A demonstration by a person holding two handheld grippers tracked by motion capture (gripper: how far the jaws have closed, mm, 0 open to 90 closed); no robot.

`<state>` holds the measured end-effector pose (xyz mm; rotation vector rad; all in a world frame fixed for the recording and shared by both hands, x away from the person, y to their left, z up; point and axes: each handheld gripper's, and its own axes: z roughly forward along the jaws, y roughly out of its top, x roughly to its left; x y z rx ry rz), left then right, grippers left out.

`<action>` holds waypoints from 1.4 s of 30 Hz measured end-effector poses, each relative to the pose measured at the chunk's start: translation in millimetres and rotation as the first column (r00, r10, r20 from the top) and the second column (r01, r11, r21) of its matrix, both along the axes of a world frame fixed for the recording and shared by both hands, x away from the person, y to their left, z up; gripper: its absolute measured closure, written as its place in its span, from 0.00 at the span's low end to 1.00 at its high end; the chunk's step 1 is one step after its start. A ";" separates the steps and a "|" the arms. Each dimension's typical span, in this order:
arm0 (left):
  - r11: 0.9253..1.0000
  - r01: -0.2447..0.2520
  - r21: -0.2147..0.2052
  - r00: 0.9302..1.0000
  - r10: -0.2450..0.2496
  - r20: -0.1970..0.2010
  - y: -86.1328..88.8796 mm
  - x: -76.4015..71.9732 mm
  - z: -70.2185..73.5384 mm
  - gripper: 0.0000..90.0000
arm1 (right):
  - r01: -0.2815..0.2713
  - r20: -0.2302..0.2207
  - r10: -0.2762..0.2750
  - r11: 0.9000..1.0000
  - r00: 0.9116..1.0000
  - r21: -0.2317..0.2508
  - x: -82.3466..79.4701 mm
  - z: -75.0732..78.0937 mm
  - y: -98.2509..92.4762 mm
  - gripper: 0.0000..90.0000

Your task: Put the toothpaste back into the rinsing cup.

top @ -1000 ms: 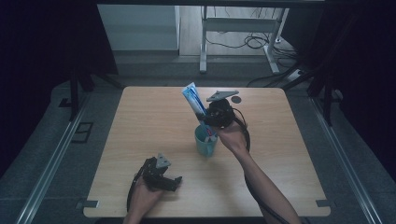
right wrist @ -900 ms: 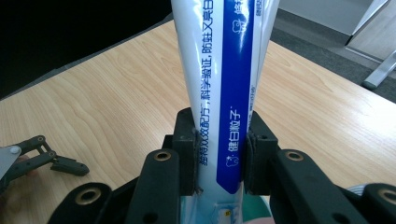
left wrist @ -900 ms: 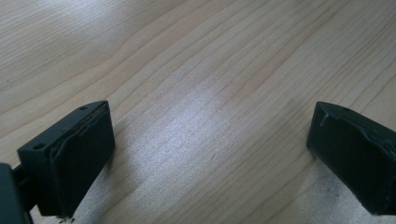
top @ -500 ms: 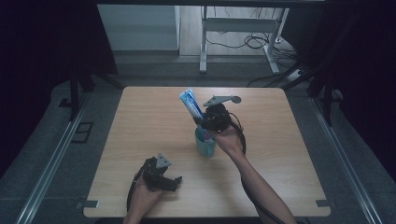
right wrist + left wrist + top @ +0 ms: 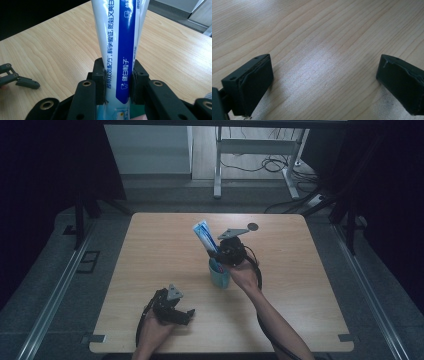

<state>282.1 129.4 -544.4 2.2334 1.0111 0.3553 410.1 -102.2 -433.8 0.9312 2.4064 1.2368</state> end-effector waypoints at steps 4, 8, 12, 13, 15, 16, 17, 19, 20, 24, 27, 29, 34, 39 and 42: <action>1.000 0.000 0.000 1.000 0.000 0.000 0.0 0.0 0.0 0.01 | 0.001 -0.001 -0.001 1.000 1.000 0.003 -0.4 -4.5 0.2 0.77; 1.000 0.000 0.000 1.000 0.000 0.000 0.0 0.0 0.0 0.01 | 0.001 0.000 -0.001 1.000 1.000 0.011 -1.0 -5.9 -1.5 0.77; 1.000 0.000 0.000 1.000 0.000 0.000 0.0 0.0 0.0 0.01 | 0.001 -0.007 -0.001 1.000 1.000 0.021 -1.7 -7.8 -4.1 0.76; 1.000 0.000 0.000 1.000 0.000 0.000 0.0 0.0 0.0 0.01 | 0.001 -0.009 -0.001 1.000 1.000 0.023 -1.8 -8.3 -4.8 0.76; 1.000 0.000 0.000 1.000 0.000 0.000 0.0 0.0 0.0 0.01 | 0.002 -0.014 -0.001 1.000 1.000 0.026 -2.0 -9.4 -5.8 0.76; 1.000 0.000 0.000 1.000 0.000 0.000 0.0 0.0 0.0 0.01 | 0.001 -0.016 0.000 1.000 1.000 0.028 -2.0 -9.7 -6.3 0.75; 1.000 0.000 0.000 1.000 0.000 0.000 0.0 0.0 0.0 0.01 | 0.000 -0.017 0.001 1.000 1.000 0.028 -2.2 -9.8 -6.8 0.75; 1.000 0.000 0.000 1.000 0.000 0.000 0.0 0.0 0.0 0.01 | -0.003 -0.018 0.003 1.000 1.000 0.027 -2.6 -10.1 -7.5 0.75; 1.000 -0.001 0.000 1.000 0.001 -0.001 0.0 -0.1 0.0 0.01 | -0.004 -0.020 0.005 1.000 1.000 0.026 -3.0 -10.4 -7.7 0.75; 1.000 0.000 0.000 1.000 0.000 0.000 0.0 0.0 0.0 0.01 | -0.009 -0.025 0.009 1.000 1.000 0.023 -4.7 -11.3 -8.7 0.74; 1.000 -0.001 0.000 1.000 0.001 0.000 -0.1 0.0 0.0 0.01 | -0.011 -0.027 0.012 1.000 1.000 0.026 -5.5 -12.2 -10.0 0.74; 1.000 0.000 0.000 1.000 0.000 0.000 0.0 0.0 0.0 0.01 | -0.013 -0.030 0.014 1.000 0.999 0.027 -5.9 -12.8 -11.0 0.74; 1.000 -0.001 0.000 1.000 0.001 0.001 -0.1 0.0 -0.1 0.01 | -0.014 -0.040 0.015 1.000 0.999 0.010 -6.8 -16.6 -13.3 0.74; 1.000 -0.001 -0.001 1.000 0.001 0.001 -0.1 0.0 -0.1 0.01 | -0.016 -0.054 0.016 1.000 0.998 0.001 -7.6 -22.0 -16.3 0.72; 1.000 -0.001 -0.001 1.000 0.001 0.000 -0.1 0.0 -0.1 0.01 | -0.014 -0.056 0.014 1.000 0.998 0.014 -8.1 -23.5 -17.9 0.73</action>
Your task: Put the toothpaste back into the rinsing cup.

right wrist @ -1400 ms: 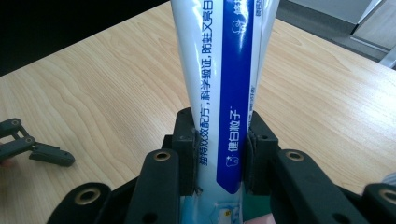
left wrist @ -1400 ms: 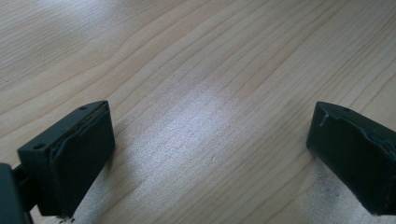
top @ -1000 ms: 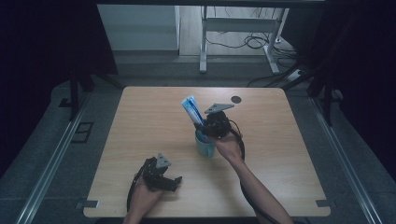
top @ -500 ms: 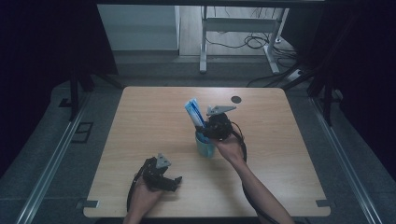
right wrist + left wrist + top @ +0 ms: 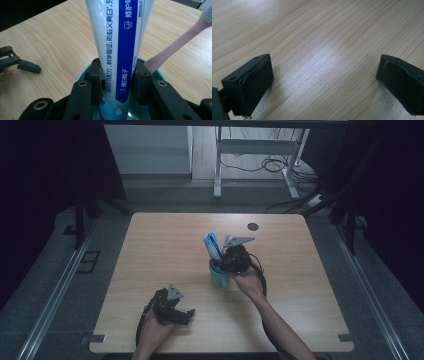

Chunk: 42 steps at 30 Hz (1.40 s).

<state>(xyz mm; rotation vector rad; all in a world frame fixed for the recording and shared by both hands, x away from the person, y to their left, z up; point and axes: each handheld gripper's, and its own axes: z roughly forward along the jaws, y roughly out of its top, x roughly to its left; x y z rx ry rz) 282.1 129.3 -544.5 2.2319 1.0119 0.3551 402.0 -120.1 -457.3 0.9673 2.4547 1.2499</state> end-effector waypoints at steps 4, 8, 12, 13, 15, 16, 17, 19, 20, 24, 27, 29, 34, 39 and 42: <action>1.000 0.000 0.000 1.000 0.000 0.000 0.0 0.0 0.0 0.01 | -0.001 -0.002 0.001 1.000 1.000 -0.007 -0.2 0.9 0.6 0.71; 1.000 0.000 0.000 1.000 0.000 0.000 0.0 0.0 0.0 0.01 | -0.004 -0.007 0.004 1.000 1.000 0.005 0.1 2.2 -0.1 0.69; 1.000 0.001 0.001 1.000 -0.001 0.000 0.1 0.0 0.0 0.01 | -0.005 -0.018 0.005 1.000 1.000 0.020 0.1 6.0 -1.4 0.65; 1.000 0.001 0.001 1.000 -0.001 0.000 0.1 0.0 0.0 0.01 | -0.007 -0.015 0.007 1.000 1.000 0.018 -0.2 7.1 -1.6 0.64; 1.000 0.001 0.001 1.000 -0.001 0.000 0.1 0.0 0.0 0.01 | -0.009 -0.012 0.009 1.000 1.000 0.016 -0.6 8.4 -1.8 0.62; 1.000 0.000 0.001 1.000 0.000 0.000 0.0 0.0 0.0 0.01 | -0.010 -0.014 0.010 1.000 1.000 0.016 -0.8 8.9 -1.8 0.61; 1.000 0.001 0.001 1.000 -0.001 0.000 0.1 0.0 0.1 0.01 | -0.011 -0.015 0.011 1.000 1.000 0.015 -1.3 9.5 -1.8 0.60; 1.000 0.001 0.001 1.000 -0.001 0.000 0.1 0.0 0.1 0.01 | -0.015 -0.012 0.015 1.000 1.000 0.012 -2.0 10.2 -1.8 0.58; 1.000 0.001 0.001 1.000 -0.001 0.000 0.1 0.0 0.1 0.01 | -0.017 -0.012 0.017 1.000 1.000 0.010 -2.2 10.6 -1.9 0.57; 1.000 0.001 0.002 1.000 -0.001 0.000 0.1 0.0 0.1 0.01 | -0.022 -0.015 0.022 1.000 1.000 0.008 -3.2 13.2 -2.2 0.53; 1.000 0.001 0.002 1.000 -0.001 0.000 0.1 0.0 0.1 0.01 | -0.030 -0.009 0.030 1.000 0.999 -0.006 -4.2 15.6 -2.0 0.50; 1.000 0.001 0.001 1.000 -0.001 -0.001 0.0 0.0 0.1 0.01 | -0.033 0.001 0.033 0.999 0.999 -0.014 -5.3 17.3 -1.7 0.48; 1.000 0.001 0.002 1.000 -0.001 0.000 0.1 0.0 0.1 0.01 | -0.041 0.010 0.041 0.999 0.999 -0.033 -7.8 20.2 -0.7 0.43; 1.000 0.002 0.003 1.000 -0.002 0.001 0.2 0.1 0.2 0.01 | -0.050 0.021 0.051 0.998 0.998 -0.050 -10.5 22.1 -0.4 0.40; 1.000 0.003 0.004 1.000 -0.003 0.001 0.2 0.2 0.2 0.01 | -0.052 0.026 0.053 0.997 0.998 -0.056 -12.3 23.8 -0.8 0.38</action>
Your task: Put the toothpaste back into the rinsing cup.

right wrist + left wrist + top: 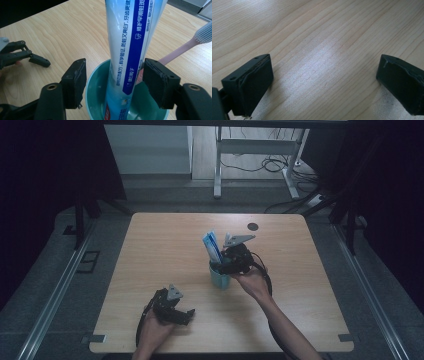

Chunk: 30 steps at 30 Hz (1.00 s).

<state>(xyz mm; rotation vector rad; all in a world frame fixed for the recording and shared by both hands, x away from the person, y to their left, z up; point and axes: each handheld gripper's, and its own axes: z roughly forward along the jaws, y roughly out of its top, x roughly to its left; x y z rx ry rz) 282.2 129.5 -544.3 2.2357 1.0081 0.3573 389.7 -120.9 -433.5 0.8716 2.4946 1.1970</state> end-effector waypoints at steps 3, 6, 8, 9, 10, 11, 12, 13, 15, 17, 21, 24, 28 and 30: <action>1.000 -0.001 -0.001 1.000 0.001 0.000 0.0 0.0 -0.1 0.01 | -0.004 0.006 0.004 1.000 1.000 0.006 -1.6 2.4 -1.5 0.37; 1.000 -0.002 -0.001 1.000 0.002 0.000 -0.1 -0.1 0.0 0.01 | -0.005 0.014 0.005 1.000 1.000 0.008 -3.3 5.3 -3.1 0.36; 1.000 -0.003 -0.002 1.000 0.003 0.000 -0.2 -0.1 -0.1 0.01 | -0.009 0.018 0.009 1.000 1.000 0.011 -4.7 7.4 -4.7 0.35; 1.000 -0.003 -0.002 1.000 0.003 0.001 -0.2 -0.1 -0.1 0.01 | -0.009 0.017 0.009 1.000 1.000 0.013 -5.1 8.0 -5.2 0.35; 1.000 -0.003 -0.002 1.000 0.003 0.000 -0.2 -0.1 -0.1 0.01 | -0.012 0.019 0.011 1.000 1.000 0.013 -5.4 8.6 -6.0 0.35; 1.000 -0.003 -0.001 1.000 0.003 0.001 -0.2 -0.1 -0.1 0.01 | -0.010 0.020 0.009 1.000 1.000 0.013 -5.9 9.0 -6.4 0.34; 1.000 -0.003 -0.002 1.000 0.003 0.000 -0.2 -0.1 -0.1 0.01 | -0.009 0.020 0.009 1.000 1.000 0.011 -6.3 9.4 -7.0 0.34; 1.000 -0.003 -0.002 1.000 0.003 0.000 -0.2 -0.1 0.0 0.01 | -0.010 0.020 0.010 1.000 1.000 0.009 -6.7 9.7 -7.6 0.34; 1.000 -0.003 -0.002 1.000 0.003 0.000 -0.2 -0.1 -0.1 0.01 | -0.013 0.019 0.013 1.000 1.000 0.010 -7.6 10.4 -9.1 0.34; 1.000 -0.003 -0.002 1.000 0.003 0.001 -0.2 -0.1 -0.1 0.01 | -0.014 0.019 0.014 1.000 1.000 0.013 -8.7 11.2 -10.6 0.33; 1.000 -0.003 -0.001 1.000 0.003 0.000 -0.2 -0.1 0.0 0.01 | -0.018 0.023 0.018 1.000 1.000 0.009 -11.3 12.5 -13.3 0.32; 1.000 -0.004 -0.002 1.000 0.004 0.000 -0.2 -0.2 -0.1 0.01 | -0.022 0.026 0.022 1.000 0.999 0.004 -13.4 13.4 -15.8 0.30; 1.000 -0.003 -0.002 1.000 0.003 0.001 -0.2 -0.1 -0.1 0.01 | -0.024 0.027 0.023 1.000 0.999 0.004 -16.0 14.1 -19.1 0.29; 1.000 -0.003 -0.002 1.000 0.003 0.001 -0.2 -0.1 -0.1 0.01 | -0.026 0.030 0.026 1.000 0.999 0.002 -17.2 14.5 -21.3 0.28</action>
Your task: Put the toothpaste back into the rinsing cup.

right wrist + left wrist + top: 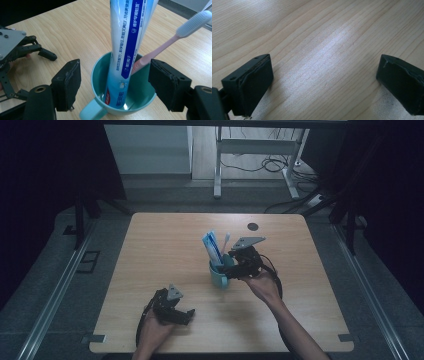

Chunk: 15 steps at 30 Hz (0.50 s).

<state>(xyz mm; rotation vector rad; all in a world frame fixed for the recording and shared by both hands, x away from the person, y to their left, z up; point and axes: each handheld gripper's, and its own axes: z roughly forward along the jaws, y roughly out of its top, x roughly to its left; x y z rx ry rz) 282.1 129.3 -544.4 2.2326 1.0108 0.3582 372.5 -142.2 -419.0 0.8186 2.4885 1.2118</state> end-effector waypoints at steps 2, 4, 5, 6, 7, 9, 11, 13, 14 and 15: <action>1.000 0.000 0.000 1.000 0.000 0.000 0.0 0.0 0.0 0.01 | 0.000 -0.001 0.000 1.000 1.000 0.000 -1.3 0.4 -2.1 0.28; 1.000 0.000 0.000 1.000 0.000 0.000 0.0 0.0 0.0 0.01 | 0.000 -0.001 0.000 1.000 1.000 0.000 -2.4 0.7 -4.1 0.27; 1.000 -0.003 -0.003 1.000 0.003 -0.003 -0.2 -0.3 -0.1 0.01 | 0.001 -0.001 -0.001 1.000 1.000 0.000 -3.2 0.8 -5.5 0.26; 1.000 0.000 0.000 1.000 0.000 0.000 0.0 0.0 0.0 0.01 | 0.001 -0.001 -0.001 1.000 1.000 0.000 -3.7 1.0 -6.7 0.26; 1.000 0.000 0.000 1.000 0.000 0.000 0.0 0.0 0.0 0.01 | 0.002 -0.001 -0.002 1.000 1.000 0.000 -4.2 1.1 -7.9 0.26; 1.000 -0.002 -0.001 1.000 0.002 -0.001 -0.1 -0.1 0.0 0.01 | 0.003 -0.001 -0.003 1.000 1.000 0.000 -5.3 1.4 -10.2 0.25; 1.000 0.000 0.000 1.000 0.000 0.000 0.0 0.0 0.0 0.01 | 0.003 0.000 -0.003 1.000 1.000 0.002 -6.3 1.5 -12.4 0.24; 1.000 0.000 0.000 1.000 0.000 0.000 0.0 0.0 0.0 0.01 | 0.004 -0.001 -0.004 1.000 1.000 0.003 -7.2 1.2 -14.5 0.24; 1.000 0.000 0.000 1.000 0.000 0.000 0.0 0.0 0.0 0.01 | 0.005 -0.002 -0.005 1.000 1.000 0.004 -7.7 1.0 -15.6 0.24; 1.000 0.000 0.000 1.000 0.000 0.000 0.0 0.0 0.0 0.01 | 0.005 -0.003 -0.005 1.000 1.000 0.003 -8.1 0.8 -16.8 0.23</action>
